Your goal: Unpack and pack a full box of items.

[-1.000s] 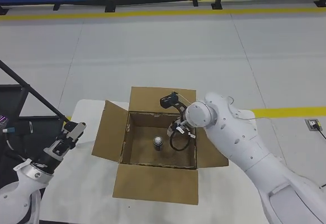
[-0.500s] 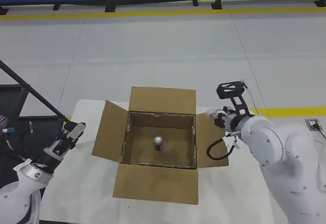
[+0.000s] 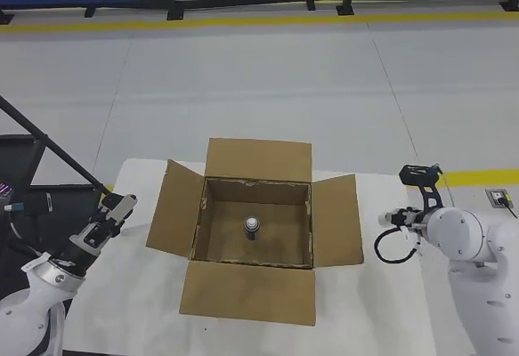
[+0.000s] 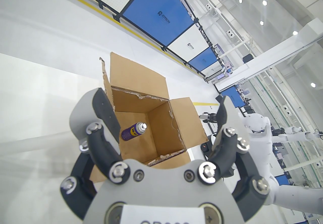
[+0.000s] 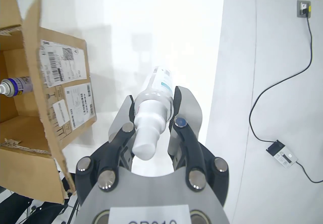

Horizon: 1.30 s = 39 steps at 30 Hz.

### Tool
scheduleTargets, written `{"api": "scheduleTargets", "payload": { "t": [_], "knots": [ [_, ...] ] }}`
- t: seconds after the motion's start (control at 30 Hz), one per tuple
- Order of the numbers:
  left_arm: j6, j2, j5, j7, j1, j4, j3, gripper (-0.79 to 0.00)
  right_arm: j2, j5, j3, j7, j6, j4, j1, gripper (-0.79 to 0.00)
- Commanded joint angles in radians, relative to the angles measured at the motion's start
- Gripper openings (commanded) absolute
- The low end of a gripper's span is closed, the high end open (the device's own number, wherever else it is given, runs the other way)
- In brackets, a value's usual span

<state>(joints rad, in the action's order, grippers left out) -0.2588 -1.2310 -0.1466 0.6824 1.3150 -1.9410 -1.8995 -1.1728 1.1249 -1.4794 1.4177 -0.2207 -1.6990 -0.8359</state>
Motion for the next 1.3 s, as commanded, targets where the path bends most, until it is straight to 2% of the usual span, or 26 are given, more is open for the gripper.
{"api": "scheduleTargets", "payload": {
  "t": [0.0, 0.27, 0.53, 0.57, 0.6, 0.67, 0.7, 0.73, 0.8, 0.87, 0.93, 1.07, 1.27],
  "knots": [
    [0.0, 0.0, 0.0, 0.0, 0.0, 0.0, 0.0, 0.0, -0.002, -0.019, 0.016, -0.018, 0.008, 0.057, 0.008, -0.785],
    [0.0, 0.0, 0.0, 0.0, 0.0, 0.0, 0.0, 0.0, -0.009, -0.048, 0.069, -0.068, 0.01, 0.209, 0.045, -0.785],
    [0.0, 0.0, 0.0, 0.0, 0.0, 0.0, 0.0, 0.0, -0.012, -0.058, 0.098, -0.088, 0.014, 0.296, 0.071, -0.785],
    [0.0, 0.0, 0.0, 0.0, 0.0, 0.0, 0.0, 0.0, -0.013, -0.055, 0.102, -0.085, 0.014, 0.307, 0.074, -0.702],
    [0.0, 0.0, 0.0, 0.0, 0.0, 0.0, 0.0, 0.0, -0.013, -0.057, 0.106, -0.087, 0.015, 0.314, 0.078, -0.711],
    [0.0, 0.0, 0.0, 0.0, 0.0, 0.0, 0.0, 0.0, -0.013, -0.06, 0.111, -0.091, 0.016, 0.328, 0.083, -0.665],
    [0.0, 0.0, 0.0, 0.0, 0.0, 0.0, 0.0, 0.0, -0.014, -0.062, 0.112, -0.091, 0.015, 0.333, 0.086, -0.603],
    [0.0, 0.0, 0.0, 0.0, 0.0, 0.0, 0.0, 0.0, -0.014, -0.064, 0.114, -0.091, 0.015, 0.338, 0.088, -0.453],
    [0.0, 0.0, 0.0, 0.0, 0.0, 0.0, 0.0, 0.0, -0.014, -0.07, 0.116, -0.089, 0.016, 0.347, 0.091, -0.369],
    [0.0, 0.0, 0.0, 0.0, 0.0, 0.0, 0.0, 0.0, -0.014, -0.072, 0.119, -0.09, 0.016, 0.355, 0.094, -0.166],
    [0.0, 0.0, 0.0, 0.0, 0.0, 0.0, 0.0, 0.0, -0.014, -0.077, 0.121, -0.094, 0.016, 0.36, 0.095, -0.052],
    [0.0, 0.0, 0.0, 0.0, 0.0, 0.0, 0.0, 0.0, -0.013, -0.08, 0.124, -0.102, 0.016, 0.364, 0.095, 0.0],
    [0.0, 0.0, 0.0, 0.0, 0.0, 0.0, 0.0, 0.0, -0.01, -0.073, 0.118, -0.111, 0.006, 0.349, 0.093, 0.0]
  ]
}}
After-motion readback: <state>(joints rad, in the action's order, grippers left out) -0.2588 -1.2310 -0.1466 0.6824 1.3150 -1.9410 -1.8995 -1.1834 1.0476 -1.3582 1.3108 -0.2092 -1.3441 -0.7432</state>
